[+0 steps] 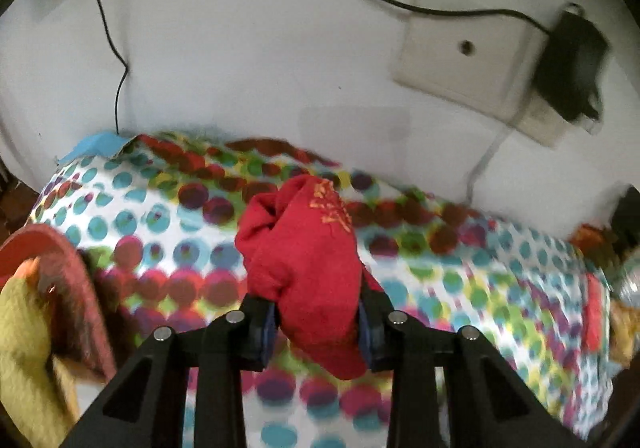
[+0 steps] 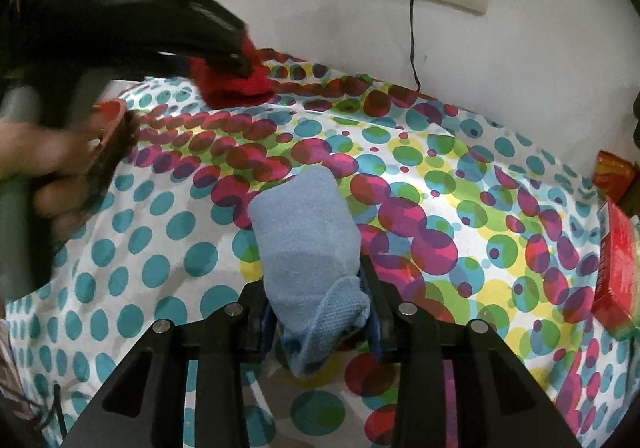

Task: Organize objects
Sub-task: 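Carry the red sock with the left tool into the tray and release it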

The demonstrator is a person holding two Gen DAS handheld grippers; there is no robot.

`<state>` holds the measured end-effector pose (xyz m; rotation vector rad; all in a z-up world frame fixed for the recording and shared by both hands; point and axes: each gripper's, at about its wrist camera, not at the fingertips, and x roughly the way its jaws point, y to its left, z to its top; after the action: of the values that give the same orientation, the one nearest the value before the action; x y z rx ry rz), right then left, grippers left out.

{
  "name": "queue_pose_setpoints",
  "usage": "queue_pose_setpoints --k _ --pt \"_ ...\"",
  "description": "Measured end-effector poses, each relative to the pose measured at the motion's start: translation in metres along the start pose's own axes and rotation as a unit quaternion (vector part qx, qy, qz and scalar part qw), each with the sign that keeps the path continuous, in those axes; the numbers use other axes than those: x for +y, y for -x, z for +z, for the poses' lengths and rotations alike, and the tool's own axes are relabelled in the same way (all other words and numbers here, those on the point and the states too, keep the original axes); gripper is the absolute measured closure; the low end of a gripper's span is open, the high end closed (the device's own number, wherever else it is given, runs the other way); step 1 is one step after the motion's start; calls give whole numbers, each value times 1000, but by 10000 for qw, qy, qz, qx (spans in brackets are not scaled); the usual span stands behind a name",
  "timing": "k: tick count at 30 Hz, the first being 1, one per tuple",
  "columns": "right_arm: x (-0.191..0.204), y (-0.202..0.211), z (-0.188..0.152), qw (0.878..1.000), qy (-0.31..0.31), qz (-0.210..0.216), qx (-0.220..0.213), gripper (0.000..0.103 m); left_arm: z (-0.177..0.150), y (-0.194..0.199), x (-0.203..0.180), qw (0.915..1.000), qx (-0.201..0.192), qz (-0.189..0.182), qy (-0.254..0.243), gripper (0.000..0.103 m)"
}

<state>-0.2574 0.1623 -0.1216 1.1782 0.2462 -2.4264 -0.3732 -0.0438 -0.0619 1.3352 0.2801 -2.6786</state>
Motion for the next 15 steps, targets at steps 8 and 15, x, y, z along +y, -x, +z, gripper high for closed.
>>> queue_pose_setpoints --k 8,15 --pt "-1 -5 2 9999 39 -157 13 69 -56 56 -30 9981 157 -342 -495 71" --pt "-1 -6 3 9998 67 -202 20 68 -122 106 -14 9940 417 -515 -869 71"
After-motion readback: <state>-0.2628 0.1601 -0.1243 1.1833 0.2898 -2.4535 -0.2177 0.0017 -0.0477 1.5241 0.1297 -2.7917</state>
